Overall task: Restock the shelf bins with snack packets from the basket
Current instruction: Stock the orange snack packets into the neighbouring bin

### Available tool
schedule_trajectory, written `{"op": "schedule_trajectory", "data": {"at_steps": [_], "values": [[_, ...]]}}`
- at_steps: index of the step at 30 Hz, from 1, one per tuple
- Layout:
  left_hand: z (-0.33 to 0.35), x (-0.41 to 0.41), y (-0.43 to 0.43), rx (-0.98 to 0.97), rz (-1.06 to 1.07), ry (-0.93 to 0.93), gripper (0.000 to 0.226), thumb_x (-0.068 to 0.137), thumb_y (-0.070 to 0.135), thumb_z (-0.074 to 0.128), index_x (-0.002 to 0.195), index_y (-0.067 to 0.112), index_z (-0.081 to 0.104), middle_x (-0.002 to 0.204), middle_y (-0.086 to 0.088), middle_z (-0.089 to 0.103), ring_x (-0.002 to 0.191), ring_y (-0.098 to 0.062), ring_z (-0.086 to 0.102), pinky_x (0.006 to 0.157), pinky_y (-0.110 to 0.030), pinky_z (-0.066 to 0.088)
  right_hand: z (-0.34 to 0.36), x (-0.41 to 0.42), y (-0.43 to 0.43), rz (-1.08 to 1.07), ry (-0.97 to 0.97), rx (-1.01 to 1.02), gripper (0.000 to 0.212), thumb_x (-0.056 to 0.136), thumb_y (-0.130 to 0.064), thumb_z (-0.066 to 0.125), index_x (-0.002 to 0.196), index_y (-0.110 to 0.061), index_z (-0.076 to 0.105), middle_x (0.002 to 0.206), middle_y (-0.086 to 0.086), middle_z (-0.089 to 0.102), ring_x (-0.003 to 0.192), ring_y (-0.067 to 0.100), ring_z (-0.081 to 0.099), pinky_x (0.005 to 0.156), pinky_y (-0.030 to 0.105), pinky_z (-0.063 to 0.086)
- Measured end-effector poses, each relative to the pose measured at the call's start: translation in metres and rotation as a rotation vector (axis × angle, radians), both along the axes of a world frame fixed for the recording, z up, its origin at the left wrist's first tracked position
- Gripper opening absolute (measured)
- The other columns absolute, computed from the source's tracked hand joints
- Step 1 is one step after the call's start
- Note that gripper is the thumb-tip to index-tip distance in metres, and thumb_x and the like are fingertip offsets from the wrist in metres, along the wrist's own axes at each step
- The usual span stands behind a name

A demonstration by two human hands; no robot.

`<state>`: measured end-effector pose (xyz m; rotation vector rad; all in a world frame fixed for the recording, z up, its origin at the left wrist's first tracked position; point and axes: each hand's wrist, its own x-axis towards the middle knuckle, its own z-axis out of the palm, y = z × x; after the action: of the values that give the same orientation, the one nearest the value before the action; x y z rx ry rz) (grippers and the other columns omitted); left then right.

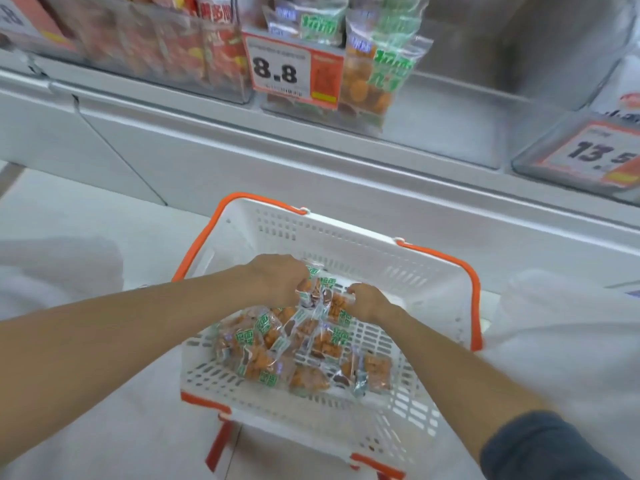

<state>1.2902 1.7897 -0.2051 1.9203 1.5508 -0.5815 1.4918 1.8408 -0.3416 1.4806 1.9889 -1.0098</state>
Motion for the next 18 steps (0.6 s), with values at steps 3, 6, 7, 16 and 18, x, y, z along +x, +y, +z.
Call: {"op": "schedule_trajectory", "data": {"at_steps": [3,6,7,16,18], "values": [[-0.004,-0.004,-0.006,-0.051,0.011,-0.003,0.024,0.094,0.034,0.054,0.114,0.020,0.058,0.117,-0.001,0.060,0.104,-0.021,0.057,0.080,-0.031,0.045,-0.032,-0.001,-0.011,0.023,-0.057,-0.035,0.073,0.095,-0.020,0.058,0.155,-0.011,0.017,0.161,0.010,0.019,0.148,0.029,0.019,0.116,0.043,0.027],[-0.007,-0.008,-0.009,-0.078,0.045,-0.012,0.029,0.094,0.036,0.057,0.119,0.022,0.058,0.121,0.000,0.060,0.108,-0.020,0.057,0.085,-0.033,0.048,-0.056,0.001,-0.020,0.033,-0.094,-0.021,0.088,0.095,-0.022,0.060,0.157,-0.018,-0.002,0.161,0.011,0.017,0.149,0.030,0.013,0.119,0.049,0.020],[-0.007,-0.009,-0.009,-0.085,0.052,-0.018,0.029,0.093,0.036,0.057,0.118,0.021,0.058,0.120,0.000,0.060,0.108,-0.020,0.057,0.086,-0.033,0.048,-0.060,0.003,-0.022,0.045,-0.110,0.027,0.089,0.093,-0.023,0.063,0.156,-0.017,0.001,0.158,0.013,0.027,0.146,0.032,0.024,0.117,0.048,0.025],[-0.004,0.000,-0.005,-0.069,0.064,-0.044,0.030,0.096,0.032,0.054,0.123,0.020,0.056,0.125,0.000,0.058,0.111,-0.020,0.055,0.085,-0.030,0.043,-0.077,0.013,-0.023,-0.010,-0.066,0.019,0.100,0.087,-0.013,0.068,0.156,-0.024,-0.003,0.164,0.007,0.008,0.150,0.030,0.008,0.120,0.053,0.013],[-0.004,0.002,-0.005,-0.065,0.076,-0.053,0.029,0.096,0.030,0.054,0.123,0.021,0.056,0.126,0.000,0.058,0.111,-0.020,0.055,0.083,-0.029,0.041,-0.074,0.014,-0.023,0.038,-0.092,0.077,0.092,0.087,-0.011,0.066,0.156,-0.021,0.006,0.160,0.008,0.022,0.148,0.029,0.018,0.119,0.049,0.013]]}}
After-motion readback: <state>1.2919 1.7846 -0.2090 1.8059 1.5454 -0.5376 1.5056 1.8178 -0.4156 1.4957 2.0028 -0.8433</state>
